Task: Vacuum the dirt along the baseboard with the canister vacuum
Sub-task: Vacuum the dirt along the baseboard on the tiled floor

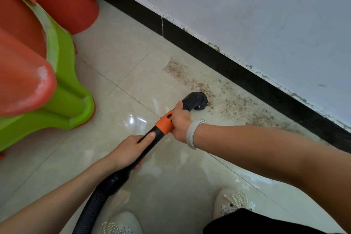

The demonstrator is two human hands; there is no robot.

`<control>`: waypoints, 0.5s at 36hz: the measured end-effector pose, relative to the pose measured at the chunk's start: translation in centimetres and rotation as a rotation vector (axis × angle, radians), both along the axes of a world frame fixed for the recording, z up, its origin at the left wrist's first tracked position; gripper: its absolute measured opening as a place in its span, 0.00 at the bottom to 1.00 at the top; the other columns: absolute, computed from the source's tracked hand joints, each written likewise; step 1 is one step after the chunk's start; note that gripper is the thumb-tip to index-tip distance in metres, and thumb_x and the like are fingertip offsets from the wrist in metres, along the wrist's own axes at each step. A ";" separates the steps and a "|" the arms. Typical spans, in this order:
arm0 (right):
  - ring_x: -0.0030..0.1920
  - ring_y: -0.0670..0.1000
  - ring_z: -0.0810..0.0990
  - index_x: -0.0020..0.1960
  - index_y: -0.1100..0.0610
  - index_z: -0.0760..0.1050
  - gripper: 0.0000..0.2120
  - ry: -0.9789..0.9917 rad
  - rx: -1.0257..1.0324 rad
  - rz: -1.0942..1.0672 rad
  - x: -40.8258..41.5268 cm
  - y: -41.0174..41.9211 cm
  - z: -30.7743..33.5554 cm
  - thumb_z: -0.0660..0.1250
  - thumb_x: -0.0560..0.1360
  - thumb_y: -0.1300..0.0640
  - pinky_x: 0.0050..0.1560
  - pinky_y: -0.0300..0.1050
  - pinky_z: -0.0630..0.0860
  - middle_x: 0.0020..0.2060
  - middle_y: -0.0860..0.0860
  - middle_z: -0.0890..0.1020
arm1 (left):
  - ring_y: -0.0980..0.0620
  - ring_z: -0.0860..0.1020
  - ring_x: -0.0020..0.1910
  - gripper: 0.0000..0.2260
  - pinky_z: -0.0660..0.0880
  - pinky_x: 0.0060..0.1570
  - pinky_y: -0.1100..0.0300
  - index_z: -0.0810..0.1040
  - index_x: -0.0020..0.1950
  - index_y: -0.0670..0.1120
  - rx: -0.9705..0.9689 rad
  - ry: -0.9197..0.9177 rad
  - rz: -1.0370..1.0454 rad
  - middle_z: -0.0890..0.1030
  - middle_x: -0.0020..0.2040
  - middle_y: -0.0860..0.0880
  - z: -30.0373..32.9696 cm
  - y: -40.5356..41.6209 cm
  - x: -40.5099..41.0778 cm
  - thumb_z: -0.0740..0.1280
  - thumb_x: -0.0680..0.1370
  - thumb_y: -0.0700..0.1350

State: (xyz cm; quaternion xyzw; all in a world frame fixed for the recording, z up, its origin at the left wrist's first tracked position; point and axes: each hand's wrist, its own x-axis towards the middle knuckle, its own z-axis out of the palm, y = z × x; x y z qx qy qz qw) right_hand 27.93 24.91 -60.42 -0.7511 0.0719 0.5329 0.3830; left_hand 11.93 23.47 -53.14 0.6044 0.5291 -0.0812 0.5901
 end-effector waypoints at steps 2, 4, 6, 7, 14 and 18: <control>0.55 0.61 0.79 0.62 0.61 0.70 0.29 -0.020 -0.008 0.001 0.3 0.2 0.0 0.51 0.79 0.38 0.60 0.59 0.75 0.55 0.59 0.79 | 0.48 0.71 0.23 0.21 0.69 0.27 0.61 0.68 0.38 0.43 0.001 -0.002 0.009 0.74 0.24 0.47 0.1 0.2 0.2 0.57 0.81 0.60; 0.57 0.60 0.78 0.64 0.61 0.70 0.28 -0.032 -0.002 0.004 0.3 0.6 0.1 0.51 0.80 0.39 0.62 0.58 0.74 0.56 0.59 0.78 | 0.48 0.71 0.23 0.22 0.69 0.28 0.61 0.68 0.38 0.43 0.023 -0.002 0.018 0.74 0.25 0.47 0.1 0.4 0.2 0.56 0.81 0.60; 0.56 0.60 0.78 0.62 0.59 0.70 0.27 -0.053 0.011 0.033 0.0 1.3 0.4 0.51 0.79 0.38 0.61 0.58 0.74 0.55 0.59 0.78 | 0.48 0.71 0.23 0.22 0.69 0.28 0.61 0.68 0.38 0.43 0.056 -0.007 0.044 0.74 0.25 0.46 0.1 0.6 0.0 0.56 0.81 0.60; 0.55 0.60 0.78 0.61 0.59 0.70 0.27 -0.071 0.029 0.048 -0.2 1.8 0.7 0.51 0.78 0.37 0.61 0.58 0.75 0.55 0.58 0.78 | 0.48 0.71 0.23 0.22 0.69 0.28 0.61 0.69 0.38 0.43 0.074 -0.011 0.068 0.74 0.25 0.46 0.0 0.7 -0.2 0.56 0.81 0.59; 0.57 0.61 0.78 0.66 0.60 0.68 0.34 -0.075 0.154 0.173 -2.8 6.6 2.1 0.53 0.74 0.34 0.62 0.58 0.74 0.57 0.60 0.79 | 0.48 0.72 0.21 0.23 0.68 0.24 0.62 0.71 0.37 0.42 0.227 0.000 0.232 0.76 0.24 0.43 -0.2 3.1 -1.2 0.56 0.81 0.58; 0.57 0.61 0.78 0.68 0.60 0.66 0.30 -0.008 0.205 0.195 -3.8 9.2 2.4 0.55 0.78 0.38 0.61 0.58 0.75 0.58 0.60 0.78 | 0.47 0.72 0.22 0.23 0.69 0.28 0.59 0.72 0.36 0.41 0.252 -0.008 0.328 0.75 0.24 0.42 -0.7 4.5 -1.7 0.56 0.82 0.57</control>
